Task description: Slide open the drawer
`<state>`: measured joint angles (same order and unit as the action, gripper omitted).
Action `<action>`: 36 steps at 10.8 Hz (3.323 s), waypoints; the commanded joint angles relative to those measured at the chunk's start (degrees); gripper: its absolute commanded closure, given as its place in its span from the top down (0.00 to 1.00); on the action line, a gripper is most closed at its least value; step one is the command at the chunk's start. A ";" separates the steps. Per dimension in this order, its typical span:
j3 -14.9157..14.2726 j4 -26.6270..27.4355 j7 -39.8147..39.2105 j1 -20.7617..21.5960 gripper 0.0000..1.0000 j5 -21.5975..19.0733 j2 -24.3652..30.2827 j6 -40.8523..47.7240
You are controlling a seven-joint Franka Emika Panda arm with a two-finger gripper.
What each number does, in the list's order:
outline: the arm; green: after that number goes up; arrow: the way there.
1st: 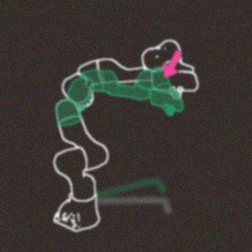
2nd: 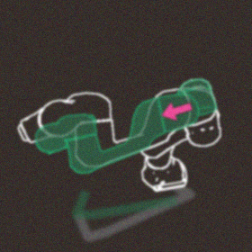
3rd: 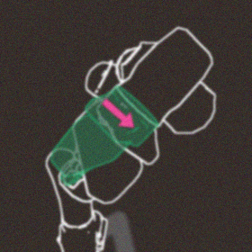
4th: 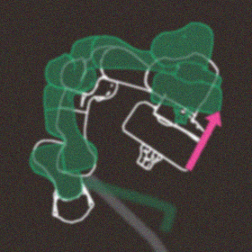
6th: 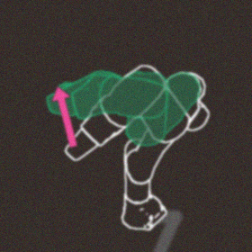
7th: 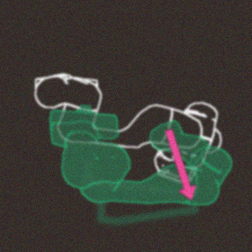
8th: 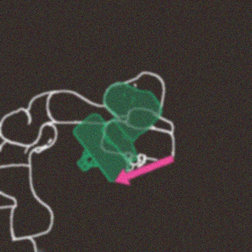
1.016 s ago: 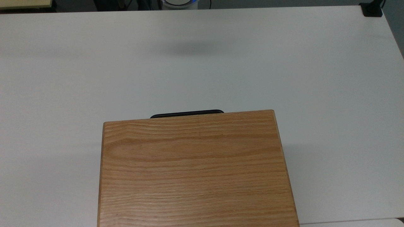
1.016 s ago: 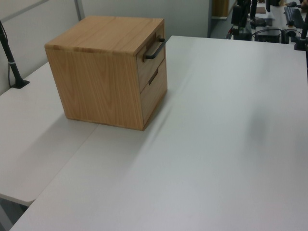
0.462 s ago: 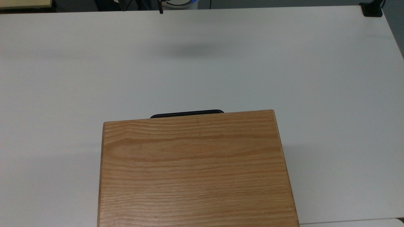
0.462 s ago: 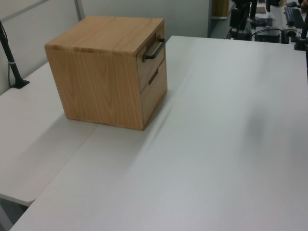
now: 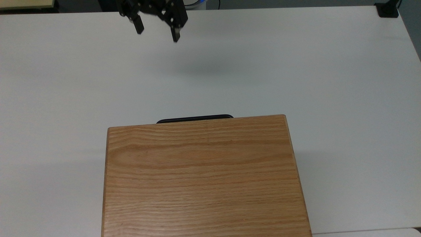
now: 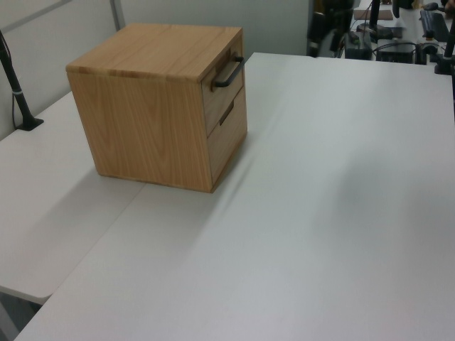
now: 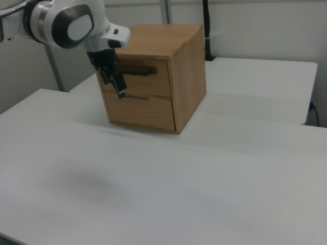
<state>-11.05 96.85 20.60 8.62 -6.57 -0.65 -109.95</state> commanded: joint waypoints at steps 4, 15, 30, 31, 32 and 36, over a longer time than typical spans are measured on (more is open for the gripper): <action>3.23 -3.67 52.11 2.27 1.00 0.24 -9.96 -25.20; 3.14 -10.10 57.45 3.77 0.00 2.70 -19.48 -33.13; 2.62 20.47 39.80 3.07 0.00 1.21 11.45 -25.24; 2.62 22.49 37.95 2.98 0.00 0.77 12.86 -24.44; 2.62 23.81 36.45 3.07 0.00 0.16 14.09 -23.21; 2.62 24.09 33.98 2.28 0.75 -2.91 15.15 -16.71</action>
<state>-8.45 119.12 62.66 10.56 -7.07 11.26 -129.80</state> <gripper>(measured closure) 0.837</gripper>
